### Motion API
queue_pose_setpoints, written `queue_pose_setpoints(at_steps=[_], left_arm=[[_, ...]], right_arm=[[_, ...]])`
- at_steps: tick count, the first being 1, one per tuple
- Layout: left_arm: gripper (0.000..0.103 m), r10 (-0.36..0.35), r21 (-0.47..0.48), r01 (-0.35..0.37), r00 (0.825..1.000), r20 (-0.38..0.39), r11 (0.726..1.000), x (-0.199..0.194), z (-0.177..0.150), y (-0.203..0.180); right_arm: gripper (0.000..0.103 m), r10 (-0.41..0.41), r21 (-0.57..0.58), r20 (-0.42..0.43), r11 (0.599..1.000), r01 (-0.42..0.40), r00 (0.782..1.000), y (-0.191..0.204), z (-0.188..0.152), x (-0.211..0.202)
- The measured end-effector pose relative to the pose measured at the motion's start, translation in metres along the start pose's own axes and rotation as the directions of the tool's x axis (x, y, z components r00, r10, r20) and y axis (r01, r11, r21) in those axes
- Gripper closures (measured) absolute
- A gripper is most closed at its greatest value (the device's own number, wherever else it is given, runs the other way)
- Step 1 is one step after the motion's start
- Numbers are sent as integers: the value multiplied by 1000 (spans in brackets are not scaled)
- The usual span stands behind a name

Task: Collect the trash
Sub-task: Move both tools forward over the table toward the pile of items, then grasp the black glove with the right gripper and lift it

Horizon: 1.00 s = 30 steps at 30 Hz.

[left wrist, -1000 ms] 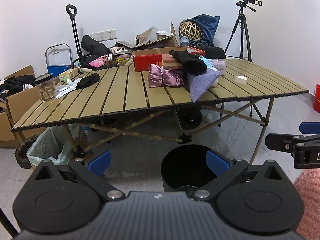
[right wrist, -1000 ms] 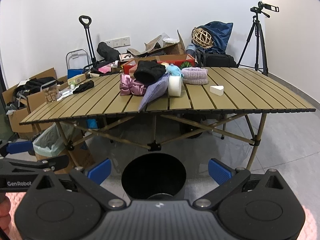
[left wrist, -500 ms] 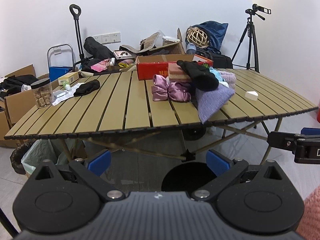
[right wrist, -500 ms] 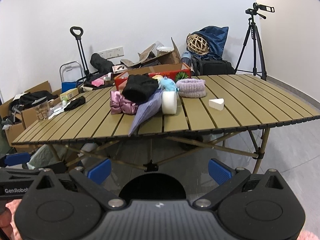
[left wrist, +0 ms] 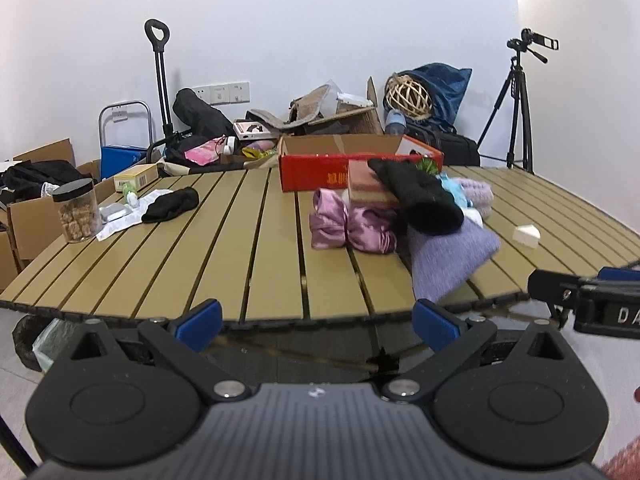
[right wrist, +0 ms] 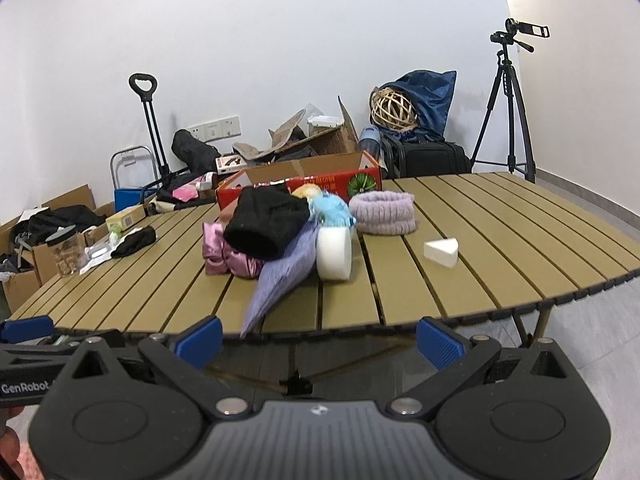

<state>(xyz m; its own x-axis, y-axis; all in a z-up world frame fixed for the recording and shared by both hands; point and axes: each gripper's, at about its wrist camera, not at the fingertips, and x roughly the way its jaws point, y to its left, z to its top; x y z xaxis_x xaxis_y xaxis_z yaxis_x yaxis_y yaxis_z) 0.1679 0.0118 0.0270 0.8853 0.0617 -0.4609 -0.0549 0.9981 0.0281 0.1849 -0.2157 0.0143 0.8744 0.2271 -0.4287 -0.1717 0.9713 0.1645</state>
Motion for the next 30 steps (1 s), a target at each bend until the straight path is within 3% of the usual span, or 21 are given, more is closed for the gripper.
queue_pose_setpoints(at_steps=[14, 20, 30], left_arm=[[0, 62, -62, -60, 998, 33, 996, 48, 35, 13], [0, 87, -77, -86, 996, 8, 993, 70, 42, 28], [0, 89, -56, -89, 996, -13, 994, 100, 51, 40]], right_arm=[[0, 46, -98, 63, 994, -40, 997, 23, 30, 51], [0, 75, -169, 87, 984, -59, 993, 36, 45, 72], [0, 40, -139, 40, 990, -34, 998, 42, 59, 122]])
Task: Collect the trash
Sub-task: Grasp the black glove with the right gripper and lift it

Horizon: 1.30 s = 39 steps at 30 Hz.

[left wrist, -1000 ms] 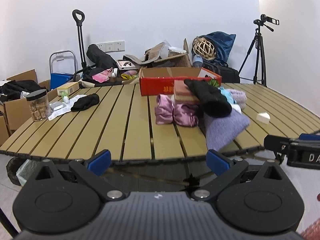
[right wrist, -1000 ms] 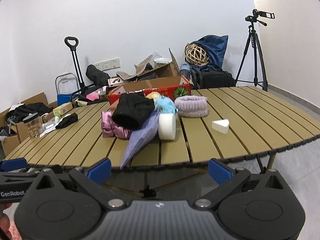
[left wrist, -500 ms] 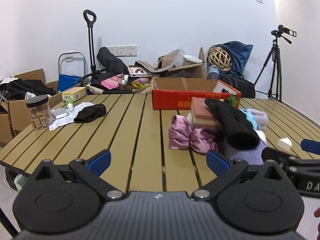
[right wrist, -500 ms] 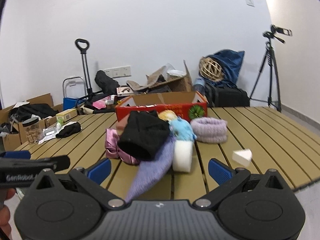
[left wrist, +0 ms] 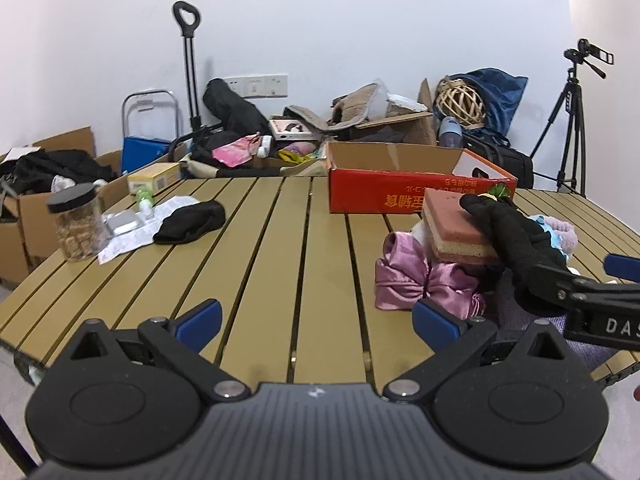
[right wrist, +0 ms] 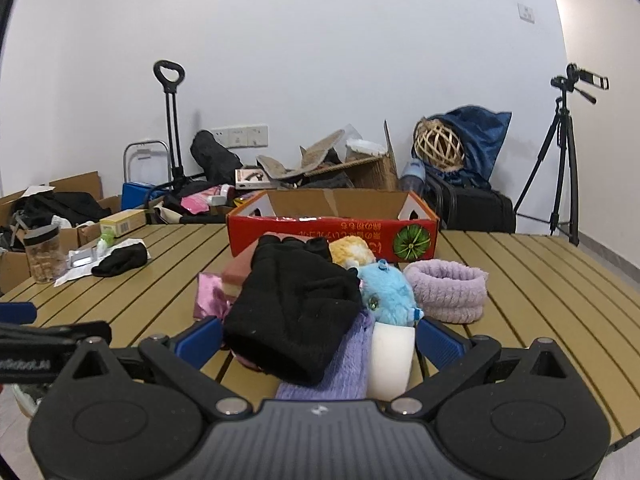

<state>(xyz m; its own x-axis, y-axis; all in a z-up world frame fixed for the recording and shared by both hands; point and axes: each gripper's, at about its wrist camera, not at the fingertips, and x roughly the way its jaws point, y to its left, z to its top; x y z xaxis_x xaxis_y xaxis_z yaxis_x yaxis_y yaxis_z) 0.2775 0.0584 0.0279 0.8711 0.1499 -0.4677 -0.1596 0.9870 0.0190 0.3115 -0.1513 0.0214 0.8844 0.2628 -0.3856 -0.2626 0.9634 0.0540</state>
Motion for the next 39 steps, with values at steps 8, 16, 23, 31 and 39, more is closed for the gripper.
queue_pose_setpoints(at_steps=[8, 16, 23, 31, 39], left_arm=[[0, -16, -6, 16, 1000, -6, 1000, 20, -2, 0], [0, -14, 11, 14, 1000, -8, 1000, 26, -14, 2], [0, -11, -10, 11, 1000, -19, 1000, 31, -19, 5], [0, -13, 5, 13, 1000, -20, 1000, 36, -24, -7], [0, -50, 0, 50, 999, -5, 999, 35, -25, -20]], right_arm=[[10, 28, 6, -28, 1000, -27, 999, 5, 1, 30], [52, 37, -10, -4, 999, -37, 999, 14, -4, 36], [81, 37, 33, 31, 999, -38, 999, 3, -5, 32], [92, 51, 61, 100, 996, -57, 994, -8, -2, 20], [92, 39, 85, 165, 995, -53, 986, -17, 2, 3]])
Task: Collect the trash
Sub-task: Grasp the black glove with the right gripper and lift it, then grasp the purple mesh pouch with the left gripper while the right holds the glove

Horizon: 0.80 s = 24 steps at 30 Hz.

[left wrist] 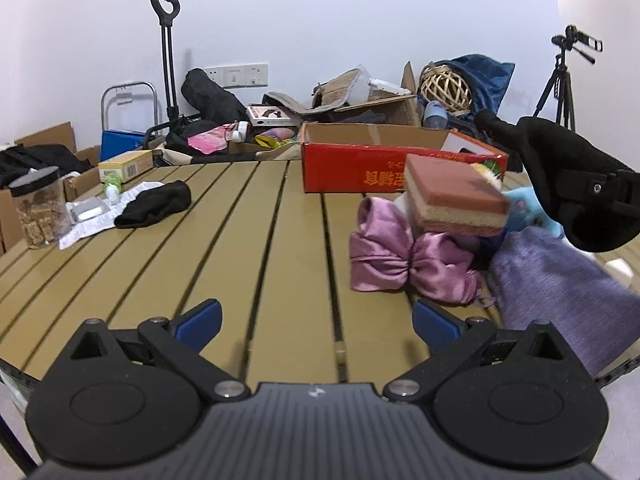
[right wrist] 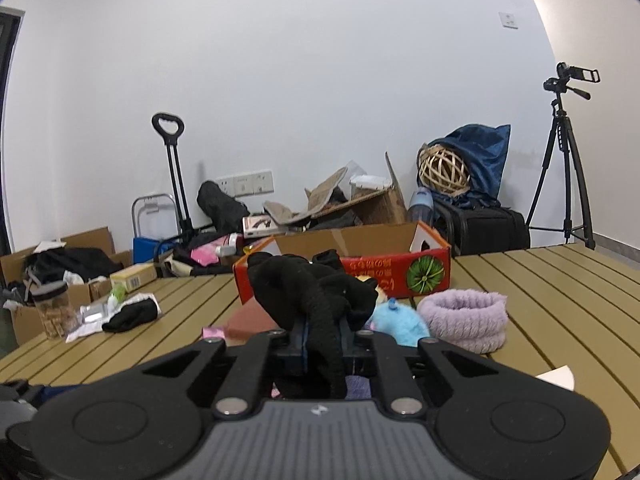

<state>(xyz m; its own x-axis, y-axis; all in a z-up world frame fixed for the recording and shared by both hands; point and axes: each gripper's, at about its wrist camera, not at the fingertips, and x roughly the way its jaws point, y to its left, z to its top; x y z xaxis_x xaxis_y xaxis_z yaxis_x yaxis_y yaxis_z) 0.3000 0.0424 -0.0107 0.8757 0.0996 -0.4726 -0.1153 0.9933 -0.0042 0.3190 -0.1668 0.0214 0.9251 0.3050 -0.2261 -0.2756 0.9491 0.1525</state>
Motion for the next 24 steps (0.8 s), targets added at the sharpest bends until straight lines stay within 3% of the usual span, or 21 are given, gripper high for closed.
queue_pose_setpoints(at_steps=[11, 20, 24], left_arm=[[0, -130, -23, 131, 991, 38, 991, -14, 11, -30], [0, -264, -15, 265, 964, 41, 964, -18, 10, -69], [0, -316, 35, 316, 949, -6, 948, -13, 5, -90]], right_arm=[[92, -49, 32, 49, 998, 48, 998, -25, 3, -23], [92, -67, 41, 66, 997, 64, 996, -42, 3, -40], [92, -61, 61, 45, 996, 58, 997, -51, -1, -39]])
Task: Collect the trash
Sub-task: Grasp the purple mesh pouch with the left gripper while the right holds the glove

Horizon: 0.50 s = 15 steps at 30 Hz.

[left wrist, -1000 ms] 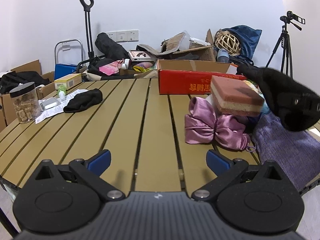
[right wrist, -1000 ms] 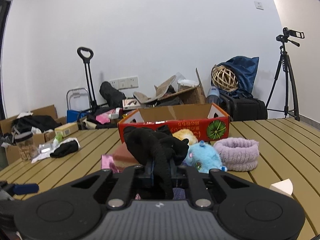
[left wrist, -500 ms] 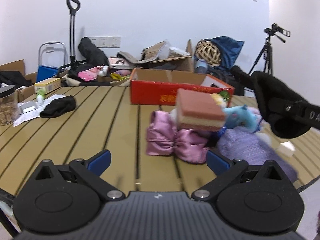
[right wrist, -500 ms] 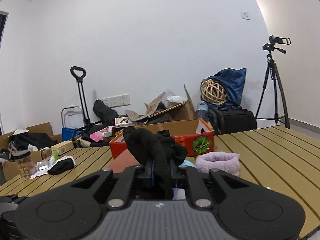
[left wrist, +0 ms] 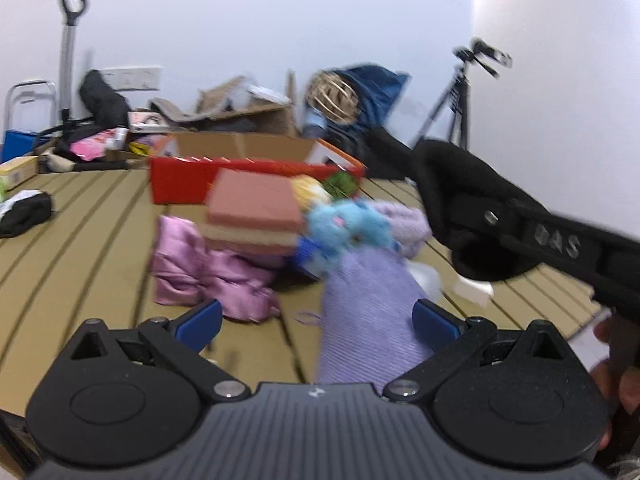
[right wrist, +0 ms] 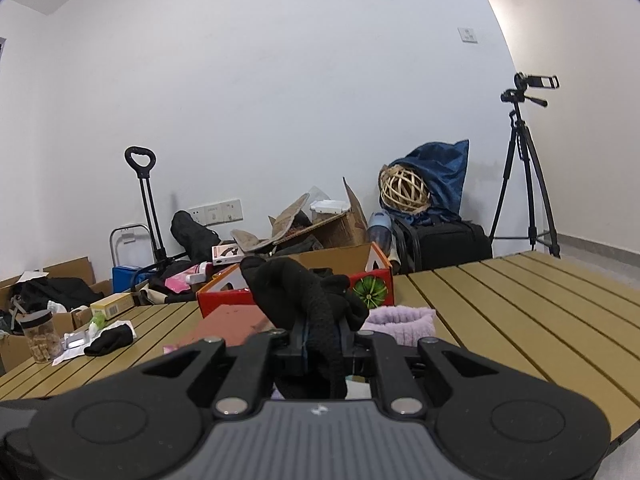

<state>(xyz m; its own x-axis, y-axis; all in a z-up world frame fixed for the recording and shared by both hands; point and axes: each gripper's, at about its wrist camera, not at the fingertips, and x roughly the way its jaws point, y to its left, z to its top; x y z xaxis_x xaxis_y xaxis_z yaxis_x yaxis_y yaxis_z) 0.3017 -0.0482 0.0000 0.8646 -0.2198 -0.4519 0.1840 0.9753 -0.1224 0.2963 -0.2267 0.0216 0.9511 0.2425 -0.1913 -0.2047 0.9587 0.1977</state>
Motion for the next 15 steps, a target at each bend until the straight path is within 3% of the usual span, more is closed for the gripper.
queue_pose_setpoints(at_steps=[5, 15], left_arm=[[0, 4, 45, -3, 999, -37, 999, 14, -10, -16], [0, 9, -7, -10, 994, -109, 1000, 33, -17, -11]], right_arm=[[92, 2, 4, -14, 1000, -2, 1000, -4, -3, -1], [92, -13, -1, -55, 1000, 13, 998, -14, -13, -7]])
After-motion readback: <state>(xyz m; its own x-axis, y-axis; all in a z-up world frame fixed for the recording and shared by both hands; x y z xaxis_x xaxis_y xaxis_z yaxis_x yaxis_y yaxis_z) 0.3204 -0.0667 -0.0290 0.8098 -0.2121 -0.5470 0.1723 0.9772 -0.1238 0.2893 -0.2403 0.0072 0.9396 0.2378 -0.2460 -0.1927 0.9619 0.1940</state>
